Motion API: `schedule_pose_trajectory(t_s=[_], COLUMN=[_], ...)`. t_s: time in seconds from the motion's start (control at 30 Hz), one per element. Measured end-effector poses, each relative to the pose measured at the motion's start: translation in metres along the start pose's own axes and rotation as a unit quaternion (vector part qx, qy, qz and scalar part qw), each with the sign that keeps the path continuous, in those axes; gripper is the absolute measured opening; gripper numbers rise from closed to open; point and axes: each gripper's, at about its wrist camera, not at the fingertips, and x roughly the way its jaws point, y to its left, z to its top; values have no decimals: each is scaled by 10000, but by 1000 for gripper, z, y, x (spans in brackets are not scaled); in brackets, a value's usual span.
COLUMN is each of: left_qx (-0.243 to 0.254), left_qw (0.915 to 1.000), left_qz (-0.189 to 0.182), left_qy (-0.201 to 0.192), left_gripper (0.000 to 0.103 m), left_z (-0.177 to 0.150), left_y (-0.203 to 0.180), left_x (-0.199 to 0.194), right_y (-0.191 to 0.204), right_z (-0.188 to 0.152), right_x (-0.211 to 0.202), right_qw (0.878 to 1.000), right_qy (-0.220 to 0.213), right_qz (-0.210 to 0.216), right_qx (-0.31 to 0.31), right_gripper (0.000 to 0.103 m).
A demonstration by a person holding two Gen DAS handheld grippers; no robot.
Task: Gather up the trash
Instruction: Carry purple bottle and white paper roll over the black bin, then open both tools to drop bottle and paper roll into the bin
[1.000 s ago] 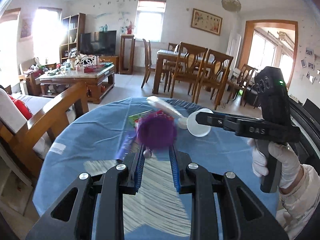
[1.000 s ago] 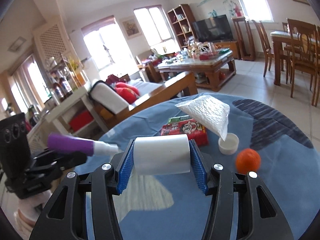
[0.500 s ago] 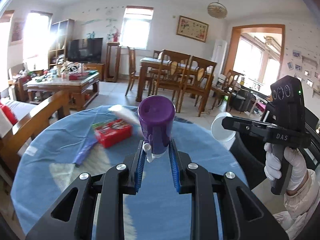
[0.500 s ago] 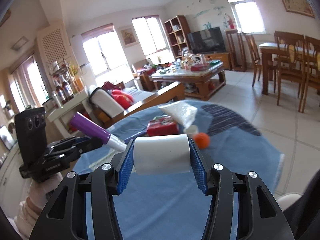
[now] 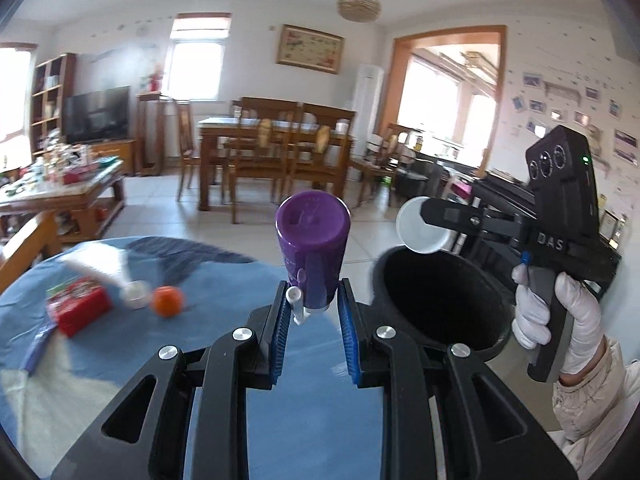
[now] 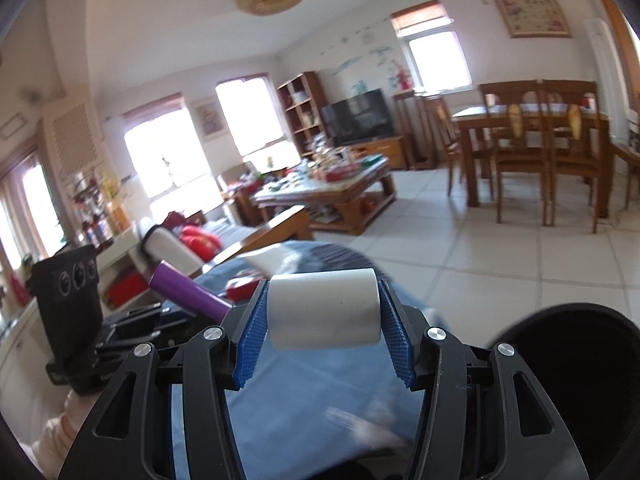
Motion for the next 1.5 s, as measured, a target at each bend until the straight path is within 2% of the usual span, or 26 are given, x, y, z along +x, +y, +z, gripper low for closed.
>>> schedule_pose_trajectory(t_s=[0.33, 0.5, 0.7, 1.0, 1.33, 1.4, 1.5], left_qx=[363, 515, 688, 797, 865, 892, 919], left_qw=[9955, 9913, 9858, 9805, 9773, 9771, 9771], left_qz=[-814, -1076, -1287, -1364, -1409, -1400, -1383], left_qy=[309, 552, 829, 1171, 1322, 1329, 1330], left_gripper=[24, 24, 24, 24, 24, 25, 25], left_z=[-6, -15, -27, -40, -47, -48, -45], left_y=[-81, -105, -130, -137, -142, -144, -148], left_x=[70, 100, 131, 157, 165, 165, 166], right_y=[-118, -164, -197, -209, -214, -214, -211], right_z=[-28, -45, -63, -78, -84, -83, -83], right_x=[-64, -88, -99, -84, -72, -71, -69], right_qw=[9920, 9845, 9797, 9781, 9766, 9767, 9770], right_qy=[-194, -302, -325, -115, 2, 18, 1], right_qz=[-880, -1158, -1269, -1287, -1322, -1303, -1288], right_qx=[881, 1284, 1517, 1631, 1697, 1708, 1700], right_gripper=[53, 53, 53, 53, 53, 55, 65])
